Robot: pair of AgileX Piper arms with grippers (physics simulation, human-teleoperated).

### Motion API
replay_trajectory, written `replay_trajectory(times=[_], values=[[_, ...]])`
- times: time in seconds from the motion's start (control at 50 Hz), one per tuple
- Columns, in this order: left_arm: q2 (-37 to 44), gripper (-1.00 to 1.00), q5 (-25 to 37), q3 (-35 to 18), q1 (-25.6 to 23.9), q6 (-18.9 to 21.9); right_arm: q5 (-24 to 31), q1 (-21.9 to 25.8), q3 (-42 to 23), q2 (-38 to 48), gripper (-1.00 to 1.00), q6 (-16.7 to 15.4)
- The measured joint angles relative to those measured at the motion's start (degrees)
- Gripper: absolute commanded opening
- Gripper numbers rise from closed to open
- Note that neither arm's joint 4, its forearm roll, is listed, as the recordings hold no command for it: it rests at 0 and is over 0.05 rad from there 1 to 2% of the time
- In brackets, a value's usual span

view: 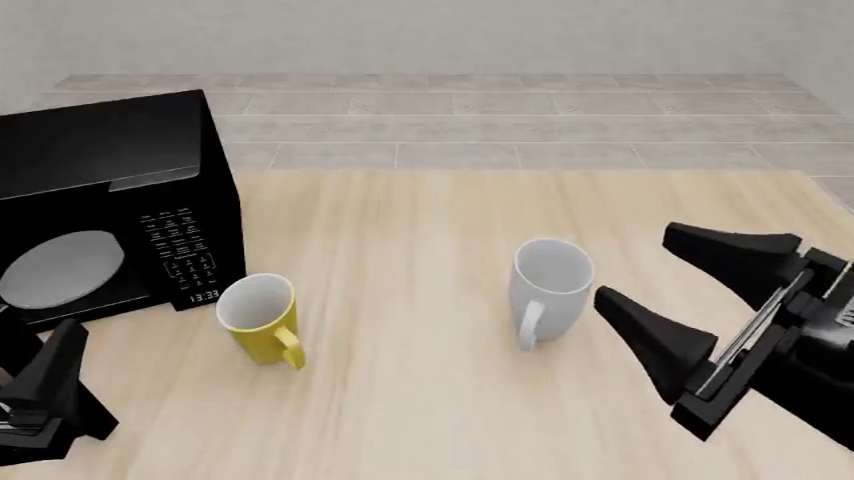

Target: Put the yellow and white mug to the front of the white mug.

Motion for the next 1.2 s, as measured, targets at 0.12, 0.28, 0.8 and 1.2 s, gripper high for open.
replay_trajectory(times=[0.12, 0.28, 0.8, 1.2], values=[[0.0, 1.0, 0.0, 0.0, 0.0, 0.0, -1.34, 4.18, -2.9, 7.28, 1.0, -1.23], [0.0, 1.0, 0.0, 0.0, 0.0, 0.0, -2.75, 8.47, -6.24, 15.01, 1.0, -2.3], [0.0, 1.0, 0.0, 0.0, 0.0, 0.0, -6.51, 16.15, -15.19, 32.18, 1.0, -0.59], [0.0, 1.0, 0.0, 0.0, 0.0, 0.0, -8.71, 21.59, -21.79, 44.43, 1.0, 1.2]])
